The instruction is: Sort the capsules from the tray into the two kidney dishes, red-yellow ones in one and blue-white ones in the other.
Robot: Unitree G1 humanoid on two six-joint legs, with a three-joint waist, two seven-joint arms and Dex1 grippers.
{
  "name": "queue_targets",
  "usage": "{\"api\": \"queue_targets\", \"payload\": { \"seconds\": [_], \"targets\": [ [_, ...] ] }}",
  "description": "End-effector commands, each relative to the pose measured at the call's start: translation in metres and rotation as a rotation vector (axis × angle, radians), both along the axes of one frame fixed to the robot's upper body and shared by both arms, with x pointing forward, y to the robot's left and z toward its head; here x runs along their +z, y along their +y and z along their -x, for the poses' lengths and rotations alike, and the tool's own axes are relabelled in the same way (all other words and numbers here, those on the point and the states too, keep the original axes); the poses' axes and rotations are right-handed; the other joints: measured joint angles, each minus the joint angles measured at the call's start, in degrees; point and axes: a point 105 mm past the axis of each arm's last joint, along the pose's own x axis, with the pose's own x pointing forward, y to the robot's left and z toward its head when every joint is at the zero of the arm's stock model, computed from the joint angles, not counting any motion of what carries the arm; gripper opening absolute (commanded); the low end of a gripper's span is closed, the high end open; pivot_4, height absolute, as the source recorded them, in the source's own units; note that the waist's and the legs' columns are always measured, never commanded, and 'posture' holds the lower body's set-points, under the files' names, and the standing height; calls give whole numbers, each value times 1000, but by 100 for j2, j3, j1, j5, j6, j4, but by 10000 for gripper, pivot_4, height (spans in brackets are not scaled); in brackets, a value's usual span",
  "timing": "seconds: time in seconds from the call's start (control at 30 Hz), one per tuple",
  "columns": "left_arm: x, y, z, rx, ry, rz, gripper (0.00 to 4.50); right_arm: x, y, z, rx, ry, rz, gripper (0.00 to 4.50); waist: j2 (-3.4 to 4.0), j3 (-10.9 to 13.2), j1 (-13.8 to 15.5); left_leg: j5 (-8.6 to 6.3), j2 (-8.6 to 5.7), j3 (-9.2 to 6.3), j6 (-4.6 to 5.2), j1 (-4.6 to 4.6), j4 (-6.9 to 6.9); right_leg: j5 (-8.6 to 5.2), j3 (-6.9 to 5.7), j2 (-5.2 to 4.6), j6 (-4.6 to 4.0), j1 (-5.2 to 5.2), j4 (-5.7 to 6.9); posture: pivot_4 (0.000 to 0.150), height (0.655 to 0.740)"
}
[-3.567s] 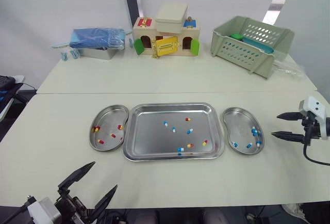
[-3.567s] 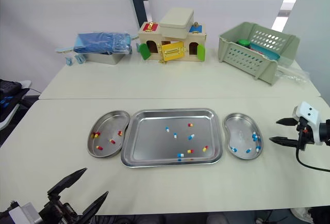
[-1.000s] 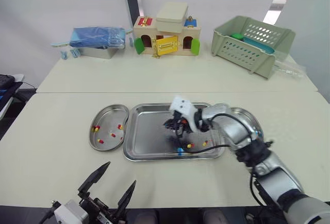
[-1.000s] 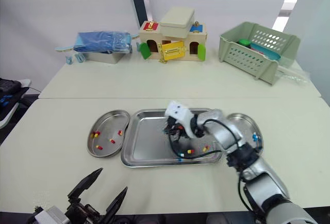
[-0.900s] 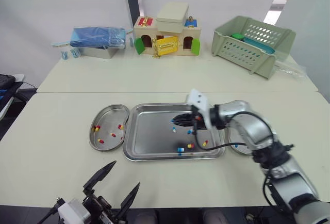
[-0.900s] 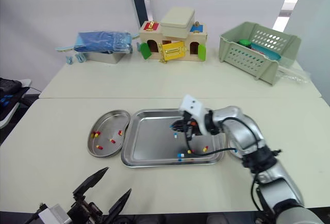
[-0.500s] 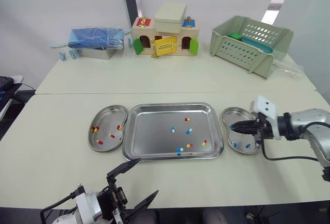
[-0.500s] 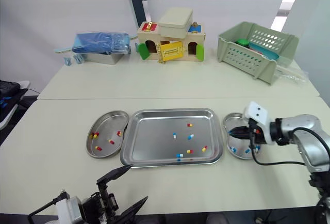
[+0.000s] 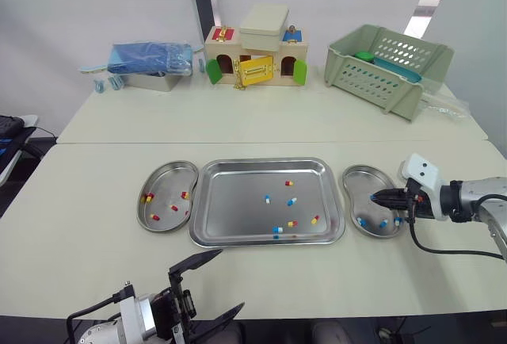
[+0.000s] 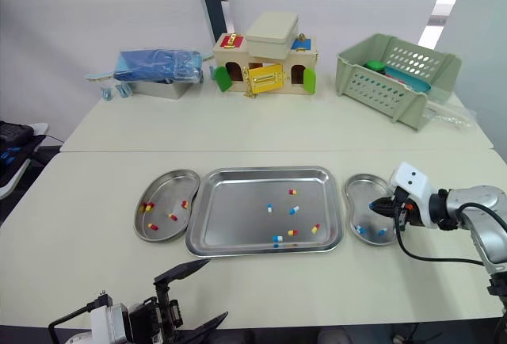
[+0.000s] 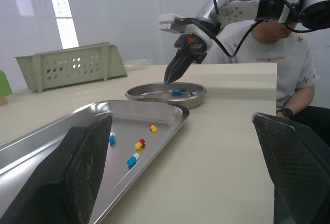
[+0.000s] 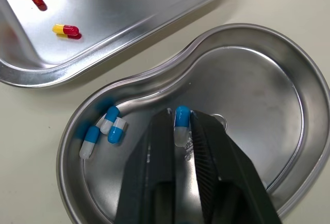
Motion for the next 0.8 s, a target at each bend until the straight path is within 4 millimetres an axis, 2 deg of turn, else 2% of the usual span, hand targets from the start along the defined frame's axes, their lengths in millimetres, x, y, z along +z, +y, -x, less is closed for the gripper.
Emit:
{"api": "queue_targets", "payload": {
  "seconds": [0.03, 0.27, 0.37, 0.57, 0.67, 0.8],
  "targets": [
    [2, 4, 0, 23, -17, 4, 45000, 10, -4, 0, 8, -29, 10, 16020, 0, 0, 0, 0, 0, 0, 0, 0, 0, 0, 0, 0, 0, 0, 0, 1500, 7400],
    [1, 6, -1, 35, -17, 1, 45000, 11, -4, -1, 6, -34, -2, 34167, 0, 0, 0, 0, 0, 0, 0, 0, 0, 0, 0, 0, 0, 0, 0, 1500, 7400],
    [1, 7, -3, 41, -18, 0, 45000, 12, -4, 0, 7, -35, -5, 44784, 0, 0, 0, 0, 0, 0, 0, 0, 0, 0, 0, 0, 0, 0, 0, 1500, 7400],
    [2, 13, -5, 87, -9, 3, 45000, 27, -9, 5, 38, -88, -101, 44784, -2, 1, 7, 0, 0, 0, 0, -1, 0, 0, 0, 0, 0, 1, -1, 1500, 7400],
    [7, 28, -8, 162, -17, -13, 45000, 32, -30, 12, 34, -95, -132, 44784, -5, 3, 10, 0, 0, -1, 0, 0, 0, 0, -2, -1, 0, 3, -1, 1500, 7400],
    [11, 54, -1, 281, 1, -59, 45000, 35, -72, 8, -54, -107, -132, 44784, -6, 4, 1, 0, 0, 2, 0, 3, 1, 0, 0, -1, 0, 4, -1, 1500, 7400]
  ]
}}
